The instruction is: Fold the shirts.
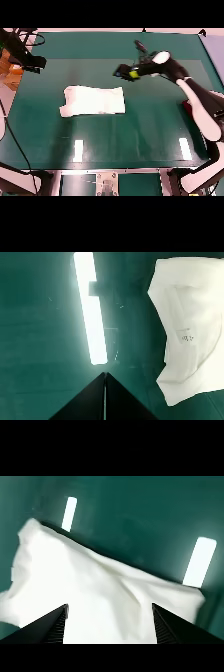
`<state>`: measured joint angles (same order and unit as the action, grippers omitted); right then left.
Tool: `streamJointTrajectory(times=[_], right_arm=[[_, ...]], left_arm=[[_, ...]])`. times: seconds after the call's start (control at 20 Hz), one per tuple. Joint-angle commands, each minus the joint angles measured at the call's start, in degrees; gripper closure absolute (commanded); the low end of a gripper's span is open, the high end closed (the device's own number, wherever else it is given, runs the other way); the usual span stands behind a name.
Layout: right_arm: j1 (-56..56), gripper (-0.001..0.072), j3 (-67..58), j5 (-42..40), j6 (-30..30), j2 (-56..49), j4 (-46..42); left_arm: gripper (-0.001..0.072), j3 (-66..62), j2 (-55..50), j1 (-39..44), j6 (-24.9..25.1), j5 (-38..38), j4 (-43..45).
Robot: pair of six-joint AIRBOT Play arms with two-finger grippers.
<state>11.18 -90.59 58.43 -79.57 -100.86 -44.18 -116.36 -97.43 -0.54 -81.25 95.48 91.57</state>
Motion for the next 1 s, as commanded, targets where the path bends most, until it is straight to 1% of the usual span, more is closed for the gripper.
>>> streamJointTrajectory(times=[0.0,0.05,0.1,0.2,0.4,0.45,0.5,0.55,0.7,0.8,0.95], right_arm=[[-7.87,0.0103,10.12,6.93,-1.64,1.20,1.66],[-7.34,0.0102,14.21,4.90,-0.85,0.72,5.38],[-6.16,0.0103,16.85,3.21,1.81,-0.33,10.21],[-2.97,0.0103,17.75,2.08,5.18,-3.30,16.68],[3.72,0.0104,14.40,0.66,5.27,-8.81,19.63],[4.52,0.0212,12.98,0.72,5.27,-8.76,19.76],[4.76,0.0615,10.60,1.90,5.29,-8.72,19.74],[4.50,0.0693,7.80,3.67,5.07,-8.50,19.69],[1.22,0.0695,-1.25,6.19,1.95,-3.65,18.45],[-3.13,0.0695,-7.17,6.58,-1.90,2.01,13.53],[-13.00,0.0695,-15.39,10.62,-7.69,9.03,6.95]], left_arm=[[0.0683,0.00,0.04,-0.04,0.07,0.02,-0.92],[0.0683,0.00,0.04,-0.04,0.00,0.02,-0.94],[0.0683,0.00,0.04,-0.04,-0.42,-0.04,-0.94],[0.0684,0.00,0.04,-0.04,-0.85,-0.04,-1.05],[0.0683,0.00,0.04,-0.04,-0.98,0.17,-2.03],[0.0683,0.00,0.04,-0.04,-0.98,0.22,-2.03],[0.0683,0.00,0.04,-0.04,-0.96,0.33,-2.01],[0.0684,0.00,0.04,-0.04,-0.96,0.50,-2.01],[0.0683,0.00,0.04,-0.04,-0.98,1.07,-2.10],[0.0683,0.00,0.04,-0.04,-0.98,1.22,-2.10],[0.0683,0.00,0.04,-0.04,-1.07,1.25,-2.16]])
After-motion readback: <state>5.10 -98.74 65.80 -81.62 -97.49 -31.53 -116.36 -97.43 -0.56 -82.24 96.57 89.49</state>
